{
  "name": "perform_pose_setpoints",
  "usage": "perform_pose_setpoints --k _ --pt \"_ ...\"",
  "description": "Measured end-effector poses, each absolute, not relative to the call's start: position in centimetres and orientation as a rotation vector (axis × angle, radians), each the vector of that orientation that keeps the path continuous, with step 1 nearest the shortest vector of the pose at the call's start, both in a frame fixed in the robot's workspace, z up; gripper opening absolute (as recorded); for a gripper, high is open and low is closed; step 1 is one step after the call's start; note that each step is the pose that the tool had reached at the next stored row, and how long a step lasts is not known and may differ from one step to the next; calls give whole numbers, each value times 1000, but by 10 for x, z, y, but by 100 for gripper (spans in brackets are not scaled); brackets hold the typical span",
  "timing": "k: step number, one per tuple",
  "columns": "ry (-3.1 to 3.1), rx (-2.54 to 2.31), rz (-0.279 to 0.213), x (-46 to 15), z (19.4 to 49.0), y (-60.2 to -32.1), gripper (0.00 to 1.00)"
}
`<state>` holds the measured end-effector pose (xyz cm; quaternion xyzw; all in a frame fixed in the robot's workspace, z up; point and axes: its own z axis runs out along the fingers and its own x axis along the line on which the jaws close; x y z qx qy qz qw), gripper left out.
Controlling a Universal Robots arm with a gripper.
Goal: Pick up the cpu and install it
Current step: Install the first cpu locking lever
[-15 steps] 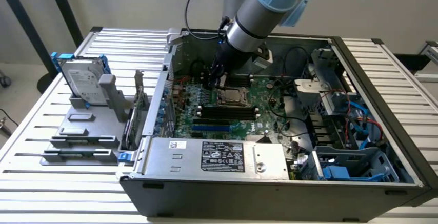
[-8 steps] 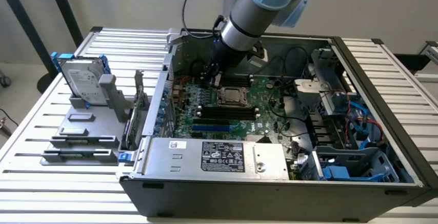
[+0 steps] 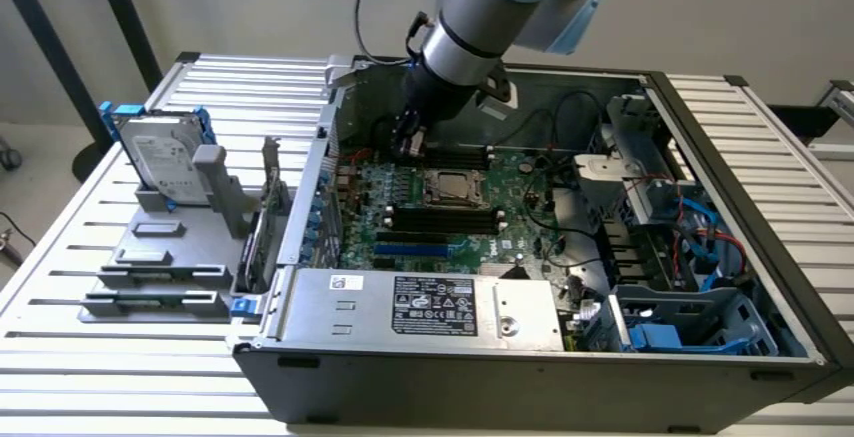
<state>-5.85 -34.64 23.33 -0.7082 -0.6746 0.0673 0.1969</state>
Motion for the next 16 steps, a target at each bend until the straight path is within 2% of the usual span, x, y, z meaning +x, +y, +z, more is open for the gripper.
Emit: perform_pose_setpoints --k 16 --pt "-1687 -2108 103 -61 238 -346 11"
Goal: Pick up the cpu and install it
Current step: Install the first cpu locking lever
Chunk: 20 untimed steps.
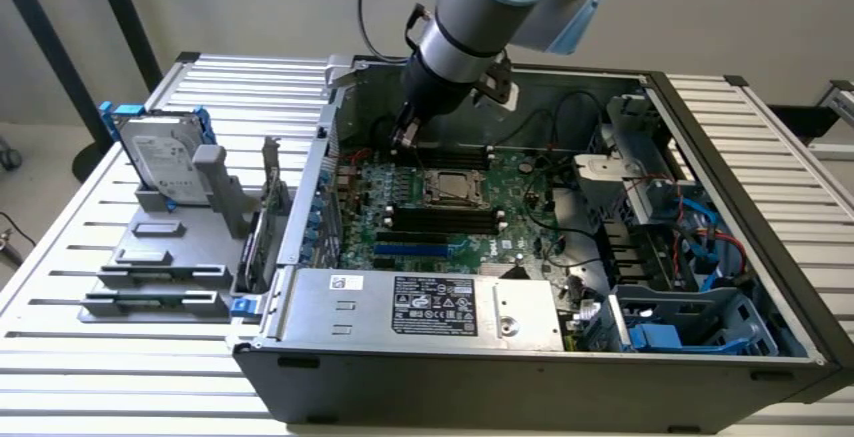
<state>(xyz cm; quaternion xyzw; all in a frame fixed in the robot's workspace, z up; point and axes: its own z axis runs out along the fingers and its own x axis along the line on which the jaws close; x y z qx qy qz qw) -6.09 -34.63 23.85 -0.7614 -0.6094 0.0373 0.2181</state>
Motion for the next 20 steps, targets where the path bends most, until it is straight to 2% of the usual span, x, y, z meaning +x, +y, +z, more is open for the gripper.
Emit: perform_pose_setpoints --k 8,20 --pt "-1602 -2118 50 -64 241 -346 11" --pt "-1481 -2204 17 -65 241 -346 11"
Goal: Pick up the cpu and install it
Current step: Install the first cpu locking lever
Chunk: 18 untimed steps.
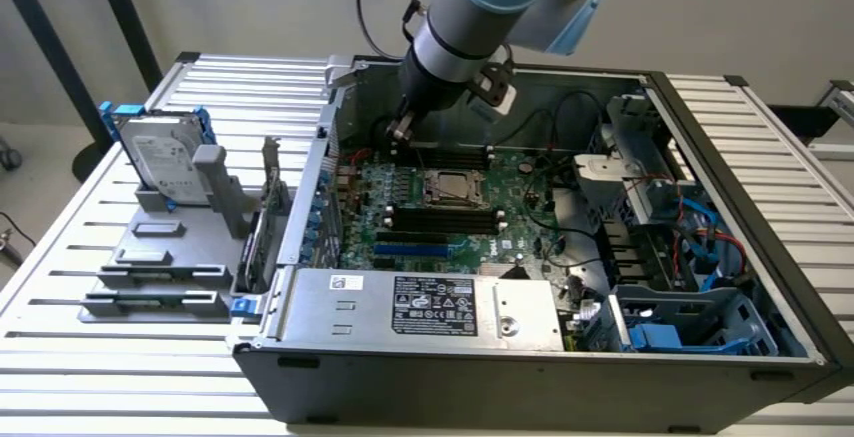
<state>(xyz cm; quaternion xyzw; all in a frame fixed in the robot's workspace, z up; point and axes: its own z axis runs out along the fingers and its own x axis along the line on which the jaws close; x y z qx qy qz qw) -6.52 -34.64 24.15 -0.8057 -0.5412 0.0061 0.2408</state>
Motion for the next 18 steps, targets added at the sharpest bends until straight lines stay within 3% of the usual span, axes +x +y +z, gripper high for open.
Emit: perform_pose_setpoints --k 10,18 --pt "-1389 -2296 10 -65 242 -347 11" --pt "-1360 -2335 -43 -65 245 -346 11"
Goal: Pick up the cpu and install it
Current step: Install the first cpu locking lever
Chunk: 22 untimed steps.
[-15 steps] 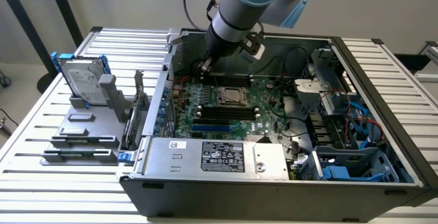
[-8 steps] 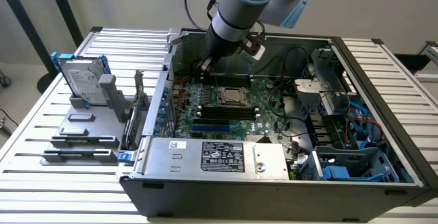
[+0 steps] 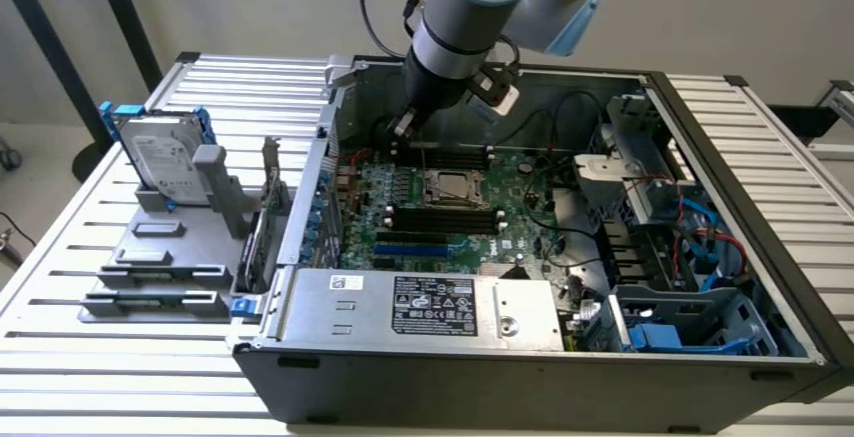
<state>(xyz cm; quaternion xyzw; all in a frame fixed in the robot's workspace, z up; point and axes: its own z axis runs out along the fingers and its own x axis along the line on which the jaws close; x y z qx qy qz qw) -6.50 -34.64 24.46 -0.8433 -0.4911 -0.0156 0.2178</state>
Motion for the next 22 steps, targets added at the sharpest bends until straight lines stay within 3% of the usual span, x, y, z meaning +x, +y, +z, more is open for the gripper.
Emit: perform_pose_setpoints --k 14,22 --pt "-1395 -2387 -216 -64 245 -346 11" --pt "-1382 -2398 -221 -64 230 -346 11"
